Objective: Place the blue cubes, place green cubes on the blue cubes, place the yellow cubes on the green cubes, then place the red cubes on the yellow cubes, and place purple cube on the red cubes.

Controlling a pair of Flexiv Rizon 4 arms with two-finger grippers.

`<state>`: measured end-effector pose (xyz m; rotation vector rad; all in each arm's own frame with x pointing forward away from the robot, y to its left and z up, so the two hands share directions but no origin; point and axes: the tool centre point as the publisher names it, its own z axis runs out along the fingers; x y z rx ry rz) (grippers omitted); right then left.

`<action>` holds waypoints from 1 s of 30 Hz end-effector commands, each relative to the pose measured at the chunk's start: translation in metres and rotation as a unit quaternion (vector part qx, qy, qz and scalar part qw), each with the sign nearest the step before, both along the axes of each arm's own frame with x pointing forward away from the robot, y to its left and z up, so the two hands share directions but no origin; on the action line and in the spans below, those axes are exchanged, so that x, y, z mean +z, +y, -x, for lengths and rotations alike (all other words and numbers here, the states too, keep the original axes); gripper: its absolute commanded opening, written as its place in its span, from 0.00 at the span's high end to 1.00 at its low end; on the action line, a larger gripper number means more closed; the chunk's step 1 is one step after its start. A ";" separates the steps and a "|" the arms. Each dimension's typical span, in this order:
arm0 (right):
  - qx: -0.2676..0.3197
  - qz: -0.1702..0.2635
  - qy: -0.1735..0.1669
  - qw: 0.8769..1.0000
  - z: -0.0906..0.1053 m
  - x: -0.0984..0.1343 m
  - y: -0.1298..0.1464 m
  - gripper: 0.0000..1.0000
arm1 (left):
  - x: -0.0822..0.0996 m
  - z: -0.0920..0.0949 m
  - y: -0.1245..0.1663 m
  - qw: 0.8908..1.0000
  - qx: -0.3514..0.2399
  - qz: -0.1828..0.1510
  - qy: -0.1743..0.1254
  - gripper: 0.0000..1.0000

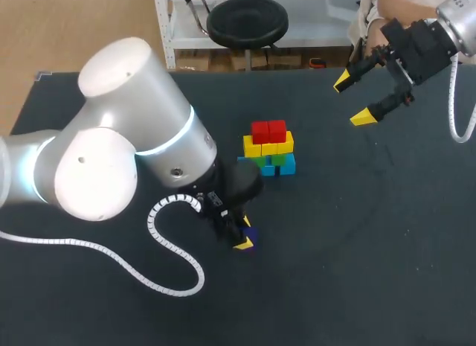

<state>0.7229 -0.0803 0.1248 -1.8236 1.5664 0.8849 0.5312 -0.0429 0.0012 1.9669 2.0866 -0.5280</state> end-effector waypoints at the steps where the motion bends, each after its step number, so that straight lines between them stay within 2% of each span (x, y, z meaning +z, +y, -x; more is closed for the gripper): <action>1: -0.001 0.000 0.000 1.000 0.000 0.000 0.000 0.00 | 0.015 0.000 -0.003 1.000 -0.005 -0.009 -0.007 1.00; 11: -0.001 0.000 0.000 1.000 0.000 0.000 0.000 0.00 | 0.051 -0.007 -0.008 1.000 -0.018 -0.018 -0.013 1.00; 14: -0.001 0.000 0.000 1.000 0.000 0.000 0.000 0.00 | 0.063 -0.009 -0.010 0.999 -0.034 -0.009 -0.033 1.00; 18: -0.001 0.000 0.000 1.000 0.000 0.000 0.000 0.00 | 0.080 -0.012 -0.017 0.998 -0.046 0.003 -0.041 1.00; 20: -0.001 0.000 0.000 1.000 0.000 0.000 0.000 0.00 | 0.088 -0.014 -0.021 0.999 -0.044 0.008 -0.030 1.00; 22: -0.001 0.000 0.000 1.000 0.000 0.000 0.000 0.00 | 0.098 -0.016 -0.026 0.999 -0.045 -0.002 -0.023 1.00; 26: -0.001 0.000 0.000 1.000 0.000 0.000 0.000 0.00 | 0.117 -0.020 -0.033 0.998 -0.063 0.000 -0.030 1.00; 30: -0.001 0.000 0.000 1.000 0.000 0.000 0.000 0.00 | 0.121 -0.027 -0.034 0.997 -0.071 -0.017 -0.027 1.00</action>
